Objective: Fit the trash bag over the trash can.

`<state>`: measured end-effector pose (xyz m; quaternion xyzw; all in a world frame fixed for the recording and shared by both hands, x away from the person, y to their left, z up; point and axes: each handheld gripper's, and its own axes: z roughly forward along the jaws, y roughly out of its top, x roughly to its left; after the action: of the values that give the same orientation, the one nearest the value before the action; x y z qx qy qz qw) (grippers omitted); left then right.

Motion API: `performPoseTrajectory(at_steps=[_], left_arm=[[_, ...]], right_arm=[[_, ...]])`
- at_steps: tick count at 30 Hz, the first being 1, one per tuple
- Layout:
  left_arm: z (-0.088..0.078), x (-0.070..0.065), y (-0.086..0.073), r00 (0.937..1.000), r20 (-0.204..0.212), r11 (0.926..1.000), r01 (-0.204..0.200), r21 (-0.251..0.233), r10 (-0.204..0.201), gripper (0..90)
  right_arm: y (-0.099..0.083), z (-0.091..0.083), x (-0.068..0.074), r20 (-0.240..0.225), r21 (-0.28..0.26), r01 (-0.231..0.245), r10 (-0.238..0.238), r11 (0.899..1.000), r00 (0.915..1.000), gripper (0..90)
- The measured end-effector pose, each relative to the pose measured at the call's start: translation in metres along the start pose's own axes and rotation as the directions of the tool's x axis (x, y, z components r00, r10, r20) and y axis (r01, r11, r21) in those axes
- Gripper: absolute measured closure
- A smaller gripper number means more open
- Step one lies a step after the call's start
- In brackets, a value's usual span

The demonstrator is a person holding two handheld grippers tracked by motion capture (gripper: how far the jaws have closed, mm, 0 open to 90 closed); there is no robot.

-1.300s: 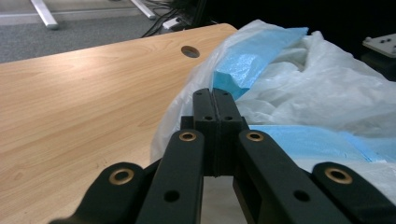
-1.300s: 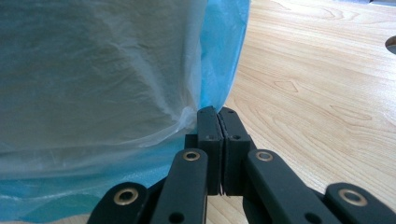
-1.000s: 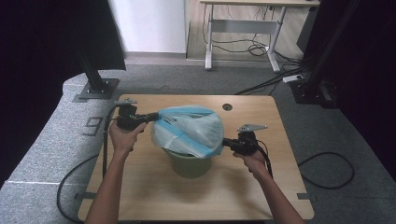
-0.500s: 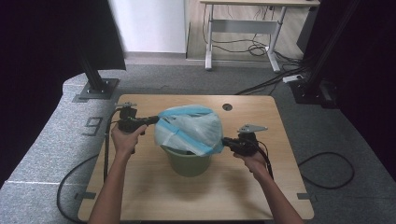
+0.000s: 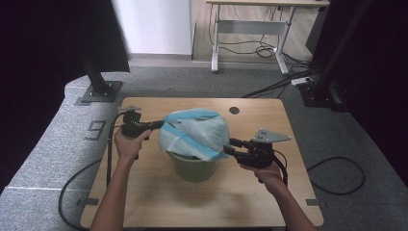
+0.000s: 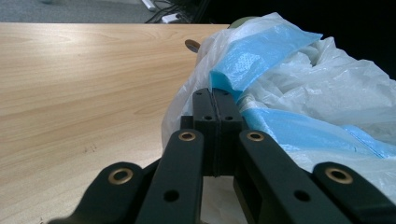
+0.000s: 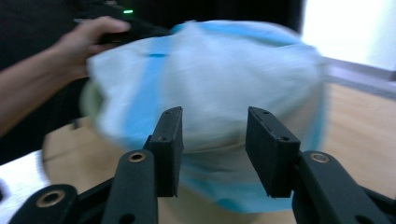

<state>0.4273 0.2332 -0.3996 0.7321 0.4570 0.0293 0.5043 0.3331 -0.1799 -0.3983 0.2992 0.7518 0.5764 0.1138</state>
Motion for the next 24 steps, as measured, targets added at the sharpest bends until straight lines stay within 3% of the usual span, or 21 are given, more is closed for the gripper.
performPoseTrajectory(at_steps=[4,8,14,19,24], left_arm=[[-0.001,-0.001,-0.001,1.0000,-0.002,1.0000,0.001,0.001,-0.001,89.6],[-0.002,-0.001,-0.001,1.0000,-0.004,1.0000,0.001,0.005,-0.001,89.6],[-0.002,-0.001,-0.001,1.0000,-0.003,1.0000,0.003,0.005,-0.003,89.7],[-0.002,-0.001,-0.002,1.0000,-0.002,1.0000,0.005,0.003,-0.005,89.6],[-0.002,-0.001,-0.002,1.0000,-0.001,1.0000,0.005,0.003,-0.005,89.7]], right_arm=[[-0.013,0.000,0.010,-0.050,-0.004,0.000,0.000,1.000,0.9988,52.3],[-0.022,0.004,0.012,-0.068,0.002,0.004,-0.004,1.000,0.9977,51.5],[-0.028,0.007,0.007,-0.076,-0.007,0.021,-0.022,1.000,0.9969,55.1],[-0.033,0.012,0.012,-0.061,0.017,0.049,-0.048,0.999,0.9970,57.0],[-0.034,0.018,0.016,-0.035,0.030,0.072,-0.071,0.997,0.9968,74.8]])
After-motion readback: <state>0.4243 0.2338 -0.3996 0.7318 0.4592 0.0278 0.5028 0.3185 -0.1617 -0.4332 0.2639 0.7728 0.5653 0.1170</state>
